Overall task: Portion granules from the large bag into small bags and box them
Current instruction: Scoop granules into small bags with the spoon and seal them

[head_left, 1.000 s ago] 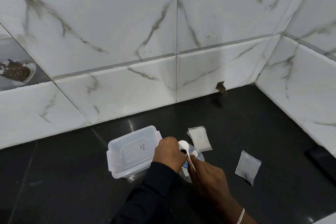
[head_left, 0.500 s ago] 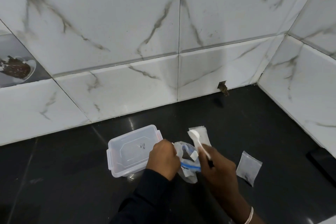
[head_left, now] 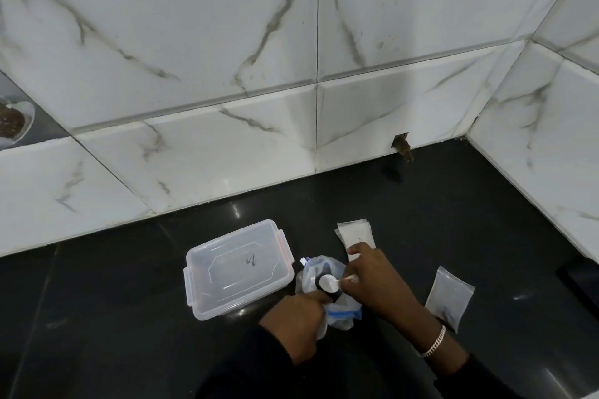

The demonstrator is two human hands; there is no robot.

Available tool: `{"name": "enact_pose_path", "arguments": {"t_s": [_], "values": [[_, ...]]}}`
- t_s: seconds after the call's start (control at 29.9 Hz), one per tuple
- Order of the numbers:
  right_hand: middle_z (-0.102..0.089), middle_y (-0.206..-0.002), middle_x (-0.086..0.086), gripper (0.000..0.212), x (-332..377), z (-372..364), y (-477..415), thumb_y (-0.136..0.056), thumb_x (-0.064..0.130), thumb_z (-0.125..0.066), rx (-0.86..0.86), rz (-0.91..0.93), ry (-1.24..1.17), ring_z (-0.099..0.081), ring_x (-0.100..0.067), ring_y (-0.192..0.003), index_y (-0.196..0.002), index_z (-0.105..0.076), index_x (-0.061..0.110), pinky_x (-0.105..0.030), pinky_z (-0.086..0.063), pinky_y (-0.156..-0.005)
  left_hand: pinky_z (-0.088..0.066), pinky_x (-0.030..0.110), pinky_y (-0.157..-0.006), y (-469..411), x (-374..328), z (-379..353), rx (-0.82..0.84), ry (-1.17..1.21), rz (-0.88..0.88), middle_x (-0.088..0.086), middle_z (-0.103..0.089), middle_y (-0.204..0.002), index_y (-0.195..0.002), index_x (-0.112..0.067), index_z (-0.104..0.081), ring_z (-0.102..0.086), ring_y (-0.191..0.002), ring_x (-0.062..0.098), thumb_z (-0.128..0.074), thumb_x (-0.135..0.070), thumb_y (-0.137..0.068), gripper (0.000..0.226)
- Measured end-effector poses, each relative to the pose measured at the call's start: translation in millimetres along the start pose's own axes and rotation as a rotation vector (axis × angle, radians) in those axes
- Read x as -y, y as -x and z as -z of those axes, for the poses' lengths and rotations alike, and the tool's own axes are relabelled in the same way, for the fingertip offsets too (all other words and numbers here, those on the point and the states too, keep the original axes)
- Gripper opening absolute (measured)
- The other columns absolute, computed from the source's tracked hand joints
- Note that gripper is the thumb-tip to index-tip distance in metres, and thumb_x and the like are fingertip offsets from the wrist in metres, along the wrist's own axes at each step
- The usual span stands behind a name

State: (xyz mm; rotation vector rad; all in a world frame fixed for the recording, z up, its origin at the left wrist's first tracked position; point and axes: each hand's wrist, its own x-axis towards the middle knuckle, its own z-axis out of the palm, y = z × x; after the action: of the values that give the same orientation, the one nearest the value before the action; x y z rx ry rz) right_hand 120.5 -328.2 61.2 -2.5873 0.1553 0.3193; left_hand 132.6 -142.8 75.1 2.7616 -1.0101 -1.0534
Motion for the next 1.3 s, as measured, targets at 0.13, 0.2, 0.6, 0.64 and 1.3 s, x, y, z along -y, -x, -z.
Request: {"name": "enact_pose_path", "arguments": {"t_s": [0.13, 0.2, 0.6, 0.64, 1.3], "values": [[-0.045, -0.143, 0.004, 0.022, 5, -11, -14, -0.088, 0.03, -0.061, 0.025, 0.045, 0.096, -0.048, -0.02, -0.118, -0.095, -0.076, 0.015, -0.033, -0.048, -0.094, -0.042, 0.035, -0.098, 0, 14, -9, -0.116, -0.059, -0.077, 0.007, -0.057, -0.13, -0.128, -0.015, -0.051, -0.057, -0.114, 0.027, -0.053, -0.024, -0.092, 0.038], [-0.045, -0.143, 0.001, 0.023, 7, -17, -17, -0.091, 0.03, -0.059, 0.033, 0.107, 0.155, -0.052, -0.022, -0.115, -0.099, -0.073, 0.013, -0.034, -0.048, -0.091, -0.043, 0.035, -0.095, 3, 20, -13, -0.149, -0.082, -0.106, 0.007, -0.059, -0.125, -0.123, -0.015, -0.054, -0.058, -0.111, 0.027, -0.05, -0.024, -0.091, 0.033], [-0.05, -0.113, -0.013, 0.022, 19, -41, -25, -0.098, 0.021, -0.055, 0.234, 0.175, 0.278, -0.063, -0.031, -0.093, -0.101, -0.066, 0.002, -0.032, -0.042, -0.072, -0.046, 0.026, -0.096, 3, 31, 3, -0.328, -0.031, -0.181, 0.001, -0.063, -0.119, -0.118, -0.019, -0.053, -0.062, -0.108, 0.017, -0.069, -0.028, -0.081, 0.041], [-0.053, -0.11, -0.011, 0.022, 20, -36, -27, -0.096, 0.023, -0.059, 0.275, 0.131, 0.223, -0.063, -0.028, -0.096, -0.1, -0.067, 0.003, -0.03, -0.045, -0.077, -0.05, 0.027, -0.091, 2, 29, 8, -0.399, -0.037, -0.189, 0.001, -0.066, -0.112, -0.113, -0.018, -0.054, -0.064, -0.102, 0.016, -0.074, -0.027, -0.076, 0.042], [-0.063, -0.098, 0.012, 0.011, 2, 15, -7, -0.075, 0.027, -0.077, 0.033, -0.028, -0.178, -0.062, -0.002, -0.085, -0.076, -0.069, 0.019, -0.028, -0.055, -0.077, -0.043, 0.027, -0.098, 28, 11, -2, -0.282, 0.258, -0.094, -0.009, -0.05, -0.134, -0.106, -0.017, -0.067, -0.056, -0.112, 0.013, -0.051, -0.023, -0.089, 0.024]]}}
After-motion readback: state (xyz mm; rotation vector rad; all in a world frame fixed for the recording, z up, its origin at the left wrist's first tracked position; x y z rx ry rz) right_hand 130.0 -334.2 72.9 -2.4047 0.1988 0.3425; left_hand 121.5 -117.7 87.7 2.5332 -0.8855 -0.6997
